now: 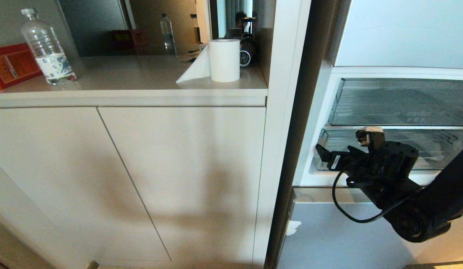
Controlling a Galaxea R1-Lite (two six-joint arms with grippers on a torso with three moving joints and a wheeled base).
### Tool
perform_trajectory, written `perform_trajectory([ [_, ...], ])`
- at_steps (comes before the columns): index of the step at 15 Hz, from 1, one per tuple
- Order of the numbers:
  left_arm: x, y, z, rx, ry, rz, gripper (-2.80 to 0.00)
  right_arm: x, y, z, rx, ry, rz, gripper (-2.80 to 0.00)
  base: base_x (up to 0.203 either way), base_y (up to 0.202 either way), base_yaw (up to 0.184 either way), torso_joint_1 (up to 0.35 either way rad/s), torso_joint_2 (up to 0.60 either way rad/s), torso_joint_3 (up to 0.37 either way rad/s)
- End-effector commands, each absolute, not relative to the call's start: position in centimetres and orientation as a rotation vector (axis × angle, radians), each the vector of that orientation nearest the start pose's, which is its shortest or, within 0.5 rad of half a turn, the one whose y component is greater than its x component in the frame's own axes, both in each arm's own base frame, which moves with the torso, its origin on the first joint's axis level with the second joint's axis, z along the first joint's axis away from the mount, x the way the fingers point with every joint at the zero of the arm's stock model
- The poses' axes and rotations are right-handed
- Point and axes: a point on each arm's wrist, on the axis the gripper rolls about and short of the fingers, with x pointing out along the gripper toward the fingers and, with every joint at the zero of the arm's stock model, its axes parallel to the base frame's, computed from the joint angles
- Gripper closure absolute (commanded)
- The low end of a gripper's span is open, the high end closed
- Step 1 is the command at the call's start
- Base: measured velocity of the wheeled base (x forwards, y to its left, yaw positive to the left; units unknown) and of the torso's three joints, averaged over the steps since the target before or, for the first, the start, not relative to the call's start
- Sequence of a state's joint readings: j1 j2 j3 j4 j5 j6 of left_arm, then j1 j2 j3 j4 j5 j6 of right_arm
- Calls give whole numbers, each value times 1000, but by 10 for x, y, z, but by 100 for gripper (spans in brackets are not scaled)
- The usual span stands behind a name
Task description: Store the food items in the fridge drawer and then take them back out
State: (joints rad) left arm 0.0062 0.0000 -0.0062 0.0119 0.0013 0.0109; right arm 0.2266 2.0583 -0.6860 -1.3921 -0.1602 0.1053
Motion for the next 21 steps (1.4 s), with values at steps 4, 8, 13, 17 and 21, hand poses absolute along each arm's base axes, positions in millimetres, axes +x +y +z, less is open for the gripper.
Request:
perform_trajectory([
  [4, -23, 0, 76, 11, 6, 8, 0, 353, 84, 106, 112, -28, 72, -280, 0, 0, 0, 0, 0, 0],
  [8, -23, 0, 76, 11, 6, 9, 0, 354, 93, 107, 115, -33, 97, 0, 0, 0, 0, 0, 0, 0],
  [13, -23, 0, 76, 11, 6, 8, 0, 352, 119, 115, 126, -61, 161, 0, 0, 0, 0, 0, 0, 0],
  [17, -23, 0, 76, 11, 6, 8, 0, 346, 123, 113, 124, -53, 178, 0, 0, 0, 0, 0, 0, 0],
  [21, -23, 0, 76, 11, 6, 8, 0, 338, 120, 118, 128, -57, 180, 0, 0, 0, 0, 0, 0, 0],
])
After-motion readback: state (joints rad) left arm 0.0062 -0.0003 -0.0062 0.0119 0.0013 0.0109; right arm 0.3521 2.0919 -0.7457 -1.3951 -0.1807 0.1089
